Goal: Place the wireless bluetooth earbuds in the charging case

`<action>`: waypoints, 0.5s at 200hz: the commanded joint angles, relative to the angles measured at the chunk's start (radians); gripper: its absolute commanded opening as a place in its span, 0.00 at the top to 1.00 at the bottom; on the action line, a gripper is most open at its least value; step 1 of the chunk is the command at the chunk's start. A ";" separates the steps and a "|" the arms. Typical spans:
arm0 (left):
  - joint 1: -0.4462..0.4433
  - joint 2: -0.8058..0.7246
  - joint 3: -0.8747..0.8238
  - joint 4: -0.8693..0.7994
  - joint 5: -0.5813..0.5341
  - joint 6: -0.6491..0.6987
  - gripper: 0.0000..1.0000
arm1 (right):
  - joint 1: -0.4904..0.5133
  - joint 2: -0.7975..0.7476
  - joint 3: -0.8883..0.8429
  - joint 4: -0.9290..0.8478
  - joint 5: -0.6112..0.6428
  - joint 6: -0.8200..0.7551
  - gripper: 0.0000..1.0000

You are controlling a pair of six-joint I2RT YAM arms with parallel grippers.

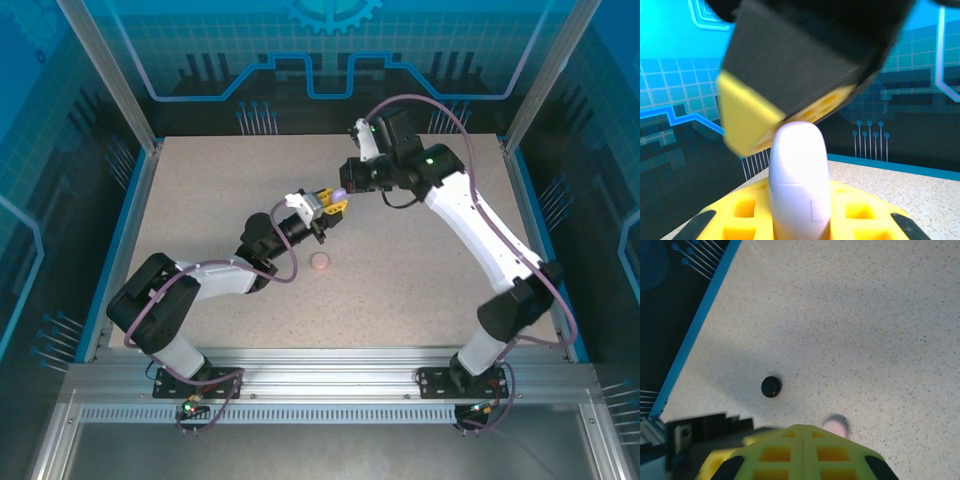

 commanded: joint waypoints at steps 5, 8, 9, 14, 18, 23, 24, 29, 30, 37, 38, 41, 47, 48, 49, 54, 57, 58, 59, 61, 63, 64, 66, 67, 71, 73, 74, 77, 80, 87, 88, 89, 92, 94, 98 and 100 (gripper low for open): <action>0.004 -0.025 0.015 0.030 -0.026 -0.007 1.00 | -0.003 -0.131 -0.092 0.040 0.066 0.046 0.91; 0.004 -0.025 0.013 0.032 -0.027 -0.012 1.00 | -0.006 -0.144 -0.100 0.047 0.081 0.053 0.90; 0.005 -0.025 0.011 0.031 -0.027 -0.014 1.00 | -0.008 -0.148 -0.104 0.049 0.085 0.055 0.90; 0.004 -0.025 0.009 0.033 -0.029 -0.022 1.00 | -0.016 -0.167 -0.121 0.062 0.110 0.068 0.87; 0.004 -0.027 0.005 0.031 -0.031 -0.029 1.00 | -0.024 -0.183 -0.137 0.072 0.124 0.076 0.85; 0.004 -0.026 0.000 0.032 -0.032 -0.040 1.00 | -0.034 -0.204 -0.159 0.086 0.146 0.087 0.83; 0.004 -0.027 -0.001 0.032 -0.033 -0.041 1.00 | -0.036 -0.208 -0.165 0.089 0.149 0.089 0.83; 0.004 -0.026 -0.008 0.032 -0.036 -0.050 1.00 | -0.045 -0.228 -0.189 0.104 0.166 0.100 0.81; 0.004 -0.027 -0.010 0.032 -0.037 -0.051 1.00 | -0.047 -0.231 -0.193 0.107 0.170 0.101 0.80; 0.004 -0.027 -0.018 0.032 -0.048 -0.068 1.00 | -0.062 -0.257 -0.230 0.127 0.184 0.119 0.76; 0.005 -0.026 -0.018 0.031 -0.050 -0.071 1.00 | -0.065 -0.260 -0.235 0.130 0.184 0.121 0.75; 0.004 -0.026 -0.021 0.028 -0.054 -0.079 1.00 | -0.072 -0.270 -0.251 0.139 0.184 0.128 0.74; 0.005 -0.024 -0.026 0.026 -0.055 -0.096 1.00 | -0.085 -0.286 -0.281 0.156 0.180 0.139 0.72; 0.004 -0.024 -0.026 0.025 -0.054 -0.098 1.00 | -0.088 -0.289 -0.287 0.157 0.181 0.141 0.72; 0.004 -0.023 -0.027 0.023 -0.053 -0.100 1.00 | -0.090 -0.292 -0.292 0.159 0.180 0.143 0.72; 0.005 -0.021 -0.032 0.019 -0.051 -0.117 1.00 | -0.097 -0.303 -0.313 0.165 0.183 0.150 0.72; 0.004 -0.020 -0.033 0.013 -0.053 -0.128 1.00 | -0.101 -0.310 -0.326 0.168 0.186 0.154 0.72; 0.004 -0.020 -0.034 0.011 -0.053 -0.133 1.00 | -0.101 -0.312 -0.331 0.169 0.188 0.155 0.71; 0.005 -0.019 -0.034 0.010 -0.055 -0.137 1.00 | -0.102 -0.314 -0.335 0.169 0.188 0.157 0.71; 0.005 -0.019 -0.035 0.004 -0.055 -0.145 1.00 | -0.104 -0.318 -0.346 0.172 0.190 0.159 0.71; 0.004 -0.019 -0.037 0.000 -0.057 -0.154 1.00 | -0.105 -0.322 -0.354 0.173 0.193 0.161 0.70; 0.004 -0.019 -0.038 -0.002 -0.057 -0.159 1.00 | -0.106 -0.325 -0.359 0.175 0.194 0.161 0.70; 0.004 -0.018 -0.039 -0.007 -0.059 -0.166 1.00 | -0.106 -0.330 -0.369 0.177 0.196 0.162 0.69; 0.004 -0.019 -0.040 -0.011 -0.059 -0.169 1.00 | -0.106 -0.331 -0.373 0.178 0.197 0.163 0.68; 0.005 -0.018 -0.042 -0.022 -0.060 -0.184 1.00 | -0.107 -0.340 -0.394 0.187 0.200 0.166 0.67; 0.005 -0.018 -0.042 -0.030 -0.061 -0.192 1.00 | -0.106 -0.346 -0.405 0.190 0.203 0.166 0.67; 0.005 -0.018 -0.042 -0.033 -0.062 -0.197 1.00 | -0.106 -0.347 -0.410 0.192 0.205 0.167 0.67; 0.005 -0.017 -0.043 -0.047 -0.066 -0.211 1.00 | -0.107 -0.356 -0.427 0.198 0.209 0.172 0.67; 0.005 -0.016 -0.042 -0.063 -0.071 -0.227 1.00 | -0.107 -0.363 -0.446 0.204 0.212 0.178 0.67; 0.004 -0.016 -0.041 -0.100 -0.077 -0.264 1.00 | -0.107 -0.375 -0.483 0.220 0.214 0.190 0.66; 0.004 -0.016 -0.039 -0.104 -0.077 -0.268 1.00 | -0.107 -0.376 -0.488 0.221 0.214 0.192 0.66; 0.005 -0.016 -0.039 -0.109 -0.077 -0.273 1.00 | -0.107 -0.377 -0.494 0.223 0.214 0.194 0.66; 0.004 -0.015 -0.038 -0.127 -0.075 -0.288 1.00 | -0.107 -0.384 -0.507 0.228 0.215 0.197 0.65; 0.004 -0.016 -0.037 -0.136 -0.075 -0.297 1.00 | -0.106 -0.387 -0.517 0.231 0.215 0.199 0.65; 0.004 -0.015 -0.035 -0.157 -0.071 -0.321 1.00 | -0.107 -0.392 -0.536 0.236 0.215 0.204 0.65; 0.005 -0.014 -0.034 -0.168 -0.070 -0.333 1.00 | -0.107 -0.395 -0.544 0.240 0.217 0.207 0.65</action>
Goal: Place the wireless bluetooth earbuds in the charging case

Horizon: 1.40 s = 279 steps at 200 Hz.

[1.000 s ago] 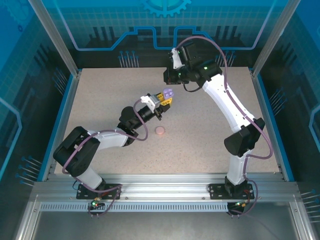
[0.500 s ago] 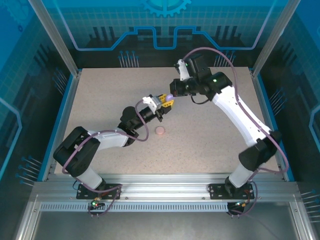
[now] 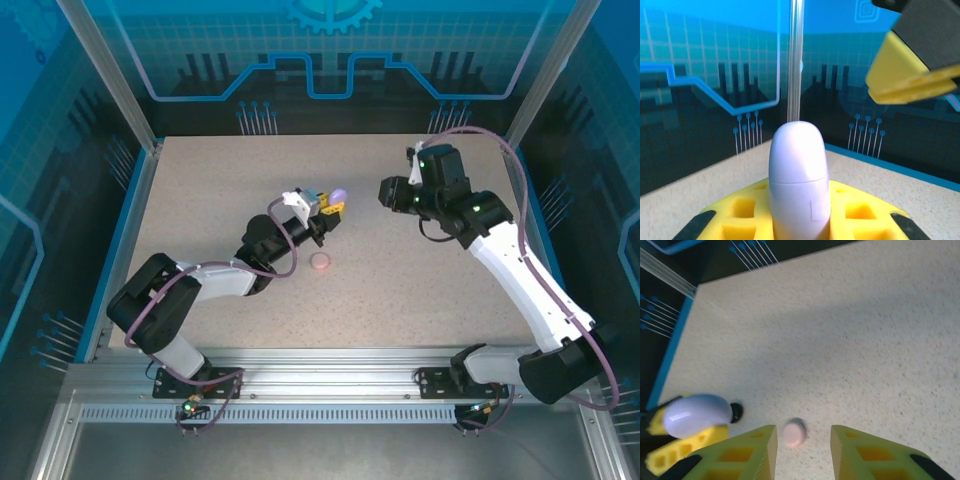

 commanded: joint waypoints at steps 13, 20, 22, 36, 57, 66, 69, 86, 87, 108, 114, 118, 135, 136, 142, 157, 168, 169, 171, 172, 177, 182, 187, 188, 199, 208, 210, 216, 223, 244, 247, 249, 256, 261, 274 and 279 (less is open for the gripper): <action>0.001 -0.012 0.011 -0.190 -0.010 -0.221 1.00 | -0.005 -0.052 -0.149 0.086 0.039 0.070 0.63; 0.000 -0.009 0.020 -0.234 -0.006 -0.257 1.00 | -0.005 -0.058 -0.172 0.091 0.044 0.075 0.62; -0.001 -0.008 0.022 -0.245 -0.005 -0.266 1.00 | -0.005 -0.061 -0.179 0.092 0.047 0.076 0.62; -0.011 0.004 0.038 -0.302 0.011 -0.314 1.00 | -0.005 -0.068 -0.221 0.109 0.059 0.084 0.61; -0.030 0.030 0.072 -0.392 0.030 -0.385 1.00 | -0.005 -0.067 -0.253 0.117 0.087 0.087 0.59; -0.041 0.044 0.092 -0.435 0.040 -0.403 1.00 | -0.005 -0.066 -0.260 0.118 0.099 0.088 0.58; -0.044 0.049 0.097 -0.449 0.039 -0.409 1.00 | -0.005 -0.067 -0.263 0.120 0.103 0.087 0.58; -0.069 0.082 0.119 -0.477 0.038 -0.444 1.00 | -0.005 -0.067 -0.268 0.123 0.124 0.088 0.54; -0.071 0.083 0.120 -0.479 0.037 -0.447 1.00 | -0.004 -0.067 -0.268 0.123 0.125 0.087 0.53; -0.104 0.129 0.139 -0.483 0.025 -0.501 1.00 | -0.007 -0.062 -0.262 0.116 0.149 0.080 0.50; -0.114 0.141 0.143 -0.483 0.017 -0.520 1.00 | -0.007 -0.060 -0.261 0.116 0.153 0.076 0.49; -0.119 0.152 0.146 -0.476 0.018 -0.532 1.00 | -0.008 -0.060 -0.259 0.114 0.155 0.076 0.49; -0.147 0.195 0.157 -0.461 0.008 -0.593 1.00 | -0.011 -0.055 -0.253 0.101 0.175 0.071 0.47; -0.148 0.198 0.158 -0.460 0.007 -0.596 1.00 | -0.011 -0.055 -0.253 0.100 0.176 0.071 0.47; -0.158 0.214 0.164 -0.452 0.007 -0.611 1.00 | -0.014 -0.056 -0.252 0.098 0.181 0.069 0.47; -0.179 0.251 0.178 -0.453 -0.010 -0.650 1.00 | -0.017 -0.061 -0.254 0.095 0.189 0.069 0.46; -0.193 0.281 0.193 -0.457 -0.017 -0.670 1.00 | -0.020 -0.066 -0.257 0.091 0.194 0.070 0.44; -0.194 0.283 0.194 -0.459 -0.017 -0.672 1.00 | -0.020 -0.066 -0.257 0.091 0.194 0.071 0.44; -0.195 0.288 0.196 -0.460 -0.019 -0.675 0.99 | -0.020 -0.067 -0.258 0.091 0.194 0.071 0.44; -0.195 0.290 0.198 -0.461 -0.019 -0.676 0.99 | -0.021 -0.067 -0.258 0.090 0.196 0.072 0.44; -0.200 0.302 0.206 -0.467 -0.020 -0.683 0.97 | -0.023 -0.069 -0.260 0.089 0.194 0.072 0.44; -0.202 0.315 0.215 -0.472 -0.020 -0.690 0.96 | -0.023 -0.070 -0.260 0.089 0.194 0.071 0.44; -0.204 0.326 0.222 -0.477 -0.017 -0.695 0.95 | -0.024 -0.071 -0.262 0.088 0.194 0.071 0.44; -0.204 0.328 0.224 -0.477 -0.017 -0.696 0.95 | -0.024 -0.071 -0.262 0.088 0.194 0.071 0.44; -0.204 0.348 0.236 -0.489 -0.019 -0.713 0.92 | -0.028 -0.073 -0.264 0.084 0.193 0.069 0.42; -0.204 0.364 0.246 -0.493 -0.015 -0.728 0.89 | -0.029 -0.075 -0.263 0.081 0.191 0.065 0.41; -0.204 0.367 0.248 -0.495 -0.014 -0.731 0.89 | -0.029 -0.075 -0.262 0.081 0.191 0.064 0.40; -0.204 0.377 0.255 -0.504 -0.009 -0.742 0.88 | -0.033 -0.077 -0.261 0.079 0.191 0.061 0.40; -0.205 0.387 0.262 -0.515 -0.005 -0.751 0.86 | -0.035 -0.078 -0.259 0.077 0.191 0.059 0.39; -0.205 0.403 0.276 -0.568 -0.006 -0.775 0.81 | -0.046 -0.080 -0.249 0.073 0.185 0.051 0.38; -0.205 0.406 0.279 -0.578 -0.005 -0.779 0.80 | -0.046 -0.080 -0.247 0.072 0.184 0.050 0.38; -0.205 0.406 0.281 -0.585 -0.005 -0.782 0.80 | -0.047 -0.080 -0.247 0.071 0.183 0.049 0.38; -0.204 0.409 0.291 -0.618 -0.003 -0.789 0.78 | -0.050 -0.080 -0.244 0.071 0.182 0.047 0.38; -0.206 0.411 0.299 -0.643 -0.002 -0.790 0.76 | -0.052 -0.080 -0.242 0.072 0.181 0.046 0.38; -0.205 0.418 0.318 -0.692 0.009 -0.795 0.73 | -0.054 -0.079 -0.239 0.072 0.178 0.045 0.38; -0.205 0.419 0.325 -0.706 0.011 -0.795 0.70 | -0.056 -0.078 -0.237 0.073 0.175 0.045 0.38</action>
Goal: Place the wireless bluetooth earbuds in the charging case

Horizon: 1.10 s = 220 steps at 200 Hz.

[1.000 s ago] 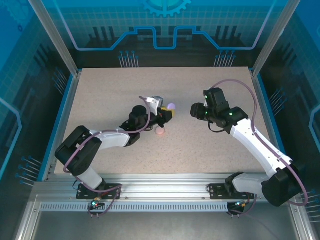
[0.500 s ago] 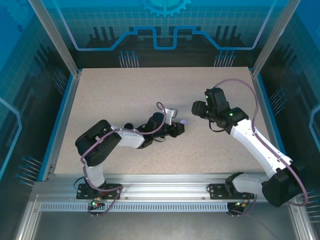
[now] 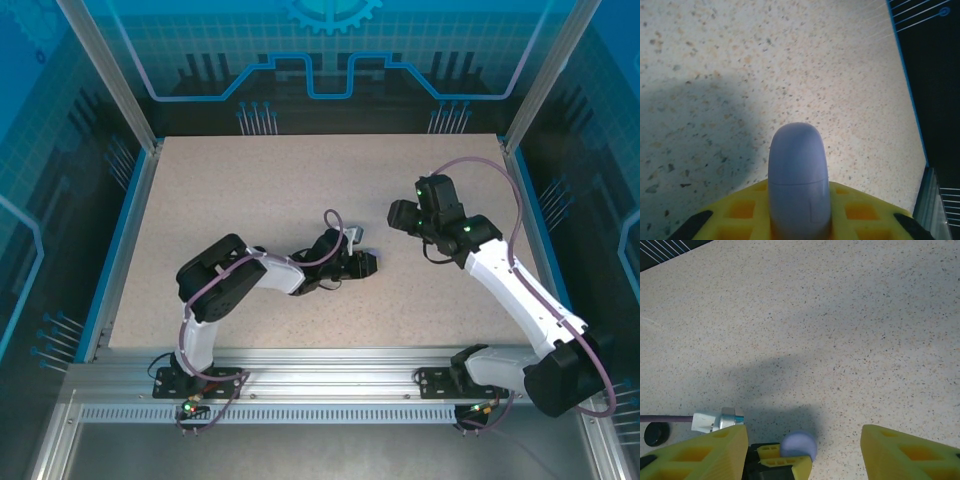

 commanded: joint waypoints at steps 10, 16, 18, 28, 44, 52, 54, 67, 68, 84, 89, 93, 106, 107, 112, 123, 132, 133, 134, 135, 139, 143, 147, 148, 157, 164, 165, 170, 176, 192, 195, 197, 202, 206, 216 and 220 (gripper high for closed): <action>-0.003 0.025 0.061 -0.136 0.021 -0.037 0.67 | -0.020 -0.015 0.023 -0.007 -0.002 -0.016 0.38; -0.003 0.025 0.068 -0.145 0.027 -0.031 0.64 | -0.021 -0.014 0.024 -0.007 -0.006 -0.016 0.38; -0.003 0.025 0.070 -0.148 0.029 -0.028 0.63 | -0.022 -0.013 0.025 -0.007 -0.006 -0.016 0.38; -0.003 0.025 0.080 -0.162 0.033 -0.021 0.58 | -0.024 -0.013 0.029 -0.007 -0.010 -0.016 0.38; -0.001 0.022 0.094 -0.203 0.030 0.002 0.52 | -0.026 -0.013 0.036 -0.009 -0.016 -0.018 0.37; -0.001 0.017 0.094 -0.219 0.023 0.011 0.50 | -0.028 -0.013 0.041 -0.013 -0.017 -0.019 0.36; -0.002 0.015 0.094 -0.221 0.019 0.013 0.49 | -0.029 -0.012 0.042 -0.013 -0.016 -0.019 0.36; 0.000 0.000 0.083 -0.226 0.006 0.027 0.45 | -0.032 -0.018 0.049 -0.018 -0.019 -0.023 0.35; 0.000 -0.001 0.083 -0.227 0.003 0.029 0.45 | -0.031 -0.018 0.050 -0.019 -0.019 -0.024 0.35; 0.005 -0.030 0.076 -0.245 -0.009 0.051 0.43 | -0.038 -0.025 0.056 -0.027 -0.023 -0.028 0.34; 0.009 -0.042 0.072 -0.252 -0.013 0.061 0.42 | -0.039 -0.028 0.059 -0.031 -0.025 -0.028 0.33; 0.012 -0.052 0.071 -0.260 -0.014 0.067 0.41 | -0.040 -0.030 0.060 -0.032 -0.026 -0.031 0.33; 0.025 -0.095 0.062 -0.278 -0.021 0.096 0.39 | -0.046 -0.040 0.063 -0.041 -0.025 -0.035 0.29; 0.026 -0.098 0.062 -0.279 -0.021 0.097 0.39 | -0.047 -0.040 0.062 -0.041 -0.025 -0.037 0.29; 0.031 -0.118 0.057 -0.286 -0.018 0.107 0.37 | -0.050 -0.046 0.060 -0.042 -0.027 -0.040 0.27; 0.048 -0.172 0.054 -0.303 -0.019 0.131 0.32 | -0.056 -0.059 0.057 -0.043 -0.021 -0.052 0.21; 0.057 -0.219 0.059 -0.334 -0.025 0.163 0.25 | -0.065 -0.072 0.053 -0.043 -0.016 -0.066 0.15; 0.058 -0.224 0.060 -0.338 -0.026 0.167 0.24 | -0.066 -0.073 0.052 -0.043 -0.017 -0.068 0.14; 0.059 -0.231 0.061 -0.342 -0.027 0.171 0.23 | -0.067 -0.074 0.051 -0.042 -0.017 -0.070 0.13; 0.059 -0.236 0.062 -0.345 -0.027 0.176 0.22 | -0.069 -0.075 0.050 -0.040 -0.016 -0.072 0.12; 0.062 -0.260 0.066 -0.360 -0.033 0.194 0.15 | -0.072 -0.083 0.045 -0.035 -0.016 -0.081 0.05; 0.064 -0.284 0.071 -0.375 -0.038 0.214 0.05 | -0.075 -0.090 0.041 -0.028 -0.014 -0.088 0.01; 0.068 -0.307 0.076 -0.392 -0.048 0.234 0.02 | -0.080 -0.098 0.036 -0.023 -0.009 -0.093 0.00; 0.068 -0.311 0.078 -0.396 -0.049 0.237 0.01 | -0.081 -0.100 0.036 -0.022 -0.009 -0.095 0.00; 0.076 -0.359 0.093 -0.442 -0.072 0.281 0.01 | -0.090 -0.115 0.028 -0.010 0.001 -0.108 0.00; 0.082 -0.397 0.104 -0.477 -0.092 0.313 0.01 | -0.098 -0.123 0.023 -0.001 0.014 -0.118 0.00; 0.083 -0.403 0.106 -0.482 -0.095 0.319 0.01 | -0.099 -0.124 0.022 0.001 0.016 -0.119 0.00; 0.088 -0.429 0.110 -0.503 -0.116 0.342 0.01 | -0.105 -0.129 0.018 0.006 0.027 -0.127 0.00; 0.093 -0.464 0.114 -0.529 -0.148 0.373 0.01 | -0.109 -0.133 0.013 0.018 0.049 -0.137 0.00; 0.115 -0.559 0.111 -0.575 -0.237 0.480 0.01 | -0.117 -0.143 -0.007 0.055 0.118 -0.170 0.00; 0.118 -0.576 0.107 -0.581 -0.260 0.499 0.01 | -0.120 -0.145 -0.014 0.068 0.127 -0.179 0.00; 0.123 -0.587 0.105 -0.584 -0.273 0.513 0.01 | -0.121 -0.147 -0.018 0.076 0.134 -0.183 0.00; 0.136 -0.615 0.094 -0.587 -0.307 0.542 0.01 | -0.125 -0.150 -0.035 0.103 0.157 -0.194 0.00; 0.150 -0.639 0.083 -0.584 -0.327 0.561 0.01 | -0.126 -0.151 -0.051 0.124 0.182 -0.198 0.00; 0.202 -0.696 0.045 -0.566 -0.358 0.593 0.01 | -0.133 -0.154 -0.096 0.194 0.223 -0.224 0.00; 0.225 -0.721 0.026 -0.553 -0.372 0.601 0.01 | -0.137 -0.156 -0.117 0.228 0.237 -0.243 0.00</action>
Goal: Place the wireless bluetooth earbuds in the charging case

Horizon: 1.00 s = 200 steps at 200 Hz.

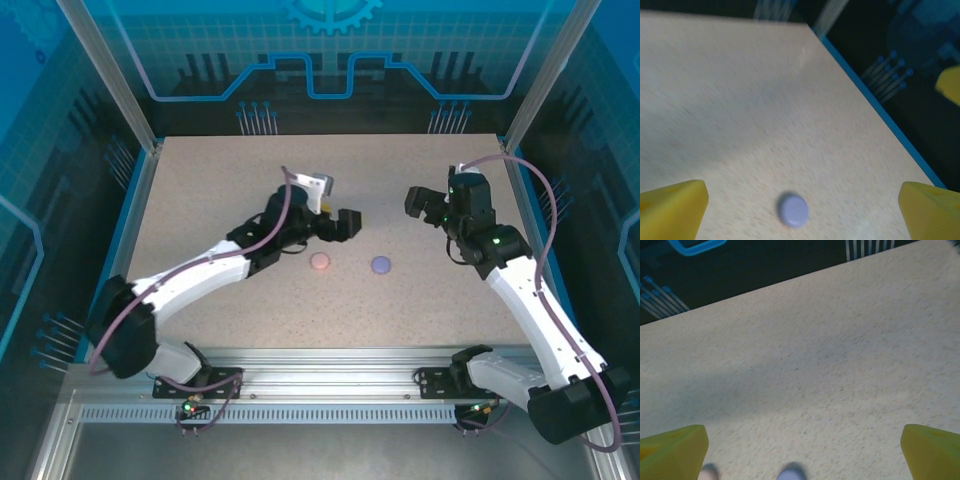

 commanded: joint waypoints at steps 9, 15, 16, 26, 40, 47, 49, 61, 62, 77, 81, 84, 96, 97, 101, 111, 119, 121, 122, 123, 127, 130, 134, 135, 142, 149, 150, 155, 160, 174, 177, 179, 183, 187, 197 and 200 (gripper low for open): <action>0.144 -0.171 -0.112 -0.009 -0.184 0.199 0.01 | -0.028 -0.006 -0.132 0.226 0.153 -0.132 0.00; 0.173 -0.207 -0.153 0.030 -0.202 0.232 0.01 | -0.033 -0.001 -0.153 0.259 0.152 -0.162 0.00; 0.177 -0.215 -0.160 0.038 -0.205 0.239 0.01 | -0.034 0.000 -0.156 0.263 0.151 -0.166 0.00; 0.210 -0.272 -0.249 0.142 -0.234 0.323 0.01 | -0.043 0.016 -0.173 0.289 0.146 -0.208 0.00; 0.258 -0.327 -0.346 0.246 -0.260 0.417 0.01 | -0.059 0.053 -0.175 0.307 0.129 -0.252 0.00; 0.291 -0.345 -0.382 0.265 -0.271 0.433 0.01 | -0.069 0.071 -0.201 0.328 0.120 -0.271 0.00; 0.299 -0.347 -0.392 0.267 -0.274 0.436 0.01 | -0.072 0.075 -0.206 0.333 0.120 -0.275 0.00; 0.350 -0.366 -0.456 0.303 -0.278 0.458 0.01 | -0.085 0.099 -0.238 0.380 0.120 -0.296 0.00; 0.353 -0.368 -0.463 0.307 -0.277 0.460 0.01 | -0.086 0.100 -0.241 0.386 0.120 -0.300 0.00; 0.393 -0.384 -0.559 0.385 -0.289 0.480 0.01 | -0.104 0.114 -0.298 0.474 0.112 -0.314 0.00; 0.401 -0.389 -0.586 0.408 -0.287 0.488 0.01 | -0.107 0.116 -0.318 0.501 0.110 -0.318 0.00; 0.405 -0.392 -0.605 0.424 -0.288 0.492 0.01 | -0.110 0.118 -0.330 0.515 0.110 -0.319 0.00; 0.425 -0.392 -0.676 0.495 -0.303 0.490 0.01 | -0.116 0.125 -0.374 0.577 0.106 -0.329 0.00; 0.428 -0.392 -0.683 0.502 -0.302 0.489 0.01 | -0.117 0.125 -0.379 0.585 0.105 -0.330 0.00; 0.437 -0.387 -0.705 0.525 -0.297 0.488 0.01 | -0.117 0.126 -0.396 0.612 0.105 -0.339 0.00; 0.455 -0.360 -0.748 0.578 -0.303 0.488 0.01 | -0.119 0.129 -0.433 0.671 0.096 -0.355 0.00; 0.464 -0.330 -0.780 0.635 -0.303 0.491 0.01 | -0.120 0.135 -0.459 0.716 0.076 -0.377 0.00; 0.467 -0.322 -0.788 0.652 -0.302 0.490 0.01 | -0.120 0.137 -0.465 0.726 0.072 -0.384 0.00; 0.468 -0.317 -0.792 0.659 -0.303 0.489 0.01 | -0.120 0.138 -0.467 0.731 0.069 -0.387 0.00; 0.470 -0.310 -0.797 0.666 -0.304 0.489 0.01 | -0.121 0.139 -0.471 0.739 0.066 -0.389 0.00; 0.473 -0.290 -0.808 0.690 -0.308 0.484 0.01 | -0.122 0.144 -0.481 0.759 0.058 -0.403 0.00; 0.475 -0.275 -0.814 0.705 -0.312 0.481 0.01 | -0.122 0.149 -0.489 0.773 0.052 -0.413 0.00; 0.477 -0.254 -0.824 0.728 -0.318 0.479 0.01 | -0.123 0.155 -0.498 0.790 0.043 -0.427 0.00; 0.477 -0.251 -0.826 0.734 -0.319 0.478 0.01 | -0.123 0.157 -0.499 0.798 0.041 -0.432 0.00; 0.483 -0.213 -0.829 0.764 -0.331 0.470 0.01 | -0.123 0.167 -0.516 0.840 0.020 -0.457 0.00; 0.493 -0.175 -0.826 0.794 -0.313 0.463 0.01 | -0.123 0.179 -0.530 0.880 -0.010 -0.487 0.00; 0.494 -0.170 -0.826 0.797 -0.310 0.463 0.01 | -0.124 0.180 -0.534 0.885 -0.013 -0.490 0.00; 0.502 -0.142 -0.823 0.816 -0.294 0.465 0.01 | -0.124 0.192 -0.541 0.904 -0.026 -0.509 0.00; 0.504 -0.123 -0.816 0.830 -0.292 0.464 0.01 | -0.124 0.203 -0.546 0.915 -0.031 -0.523 0.00; 0.523 -0.086 -0.803 0.860 -0.253 0.447 0.01 | -0.131 0.227 -0.583 0.991 -0.051 -0.571 0.00; 0.529 -0.079 -0.799 0.863 -0.240 0.444 0.01 | -0.134 0.232 -0.593 1.011 -0.056 -0.578 0.00; 0.534 -0.072 -0.798 0.867 -0.231 0.441 0.01 | -0.136 0.236 -0.597 1.025 -0.058 -0.579 0.00; 0.543 -0.062 -0.798 0.877 -0.215 0.438 0.01 | -0.144 0.241 -0.609 1.048 -0.067 -0.576 0.00; 0.551 -0.051 -0.796 0.886 -0.202 0.435 0.01 | -0.153 0.244 -0.619 1.068 -0.080 -0.569 0.00; 0.570 -0.027 -0.792 0.903 -0.176 0.424 0.01 | -0.181 0.256 -0.645 1.123 -0.107 -0.538 0.00; 0.579 -0.020 -0.791 0.907 -0.166 0.420 0.01 | -0.190 0.261 -0.652 1.142 -0.118 -0.528 0.00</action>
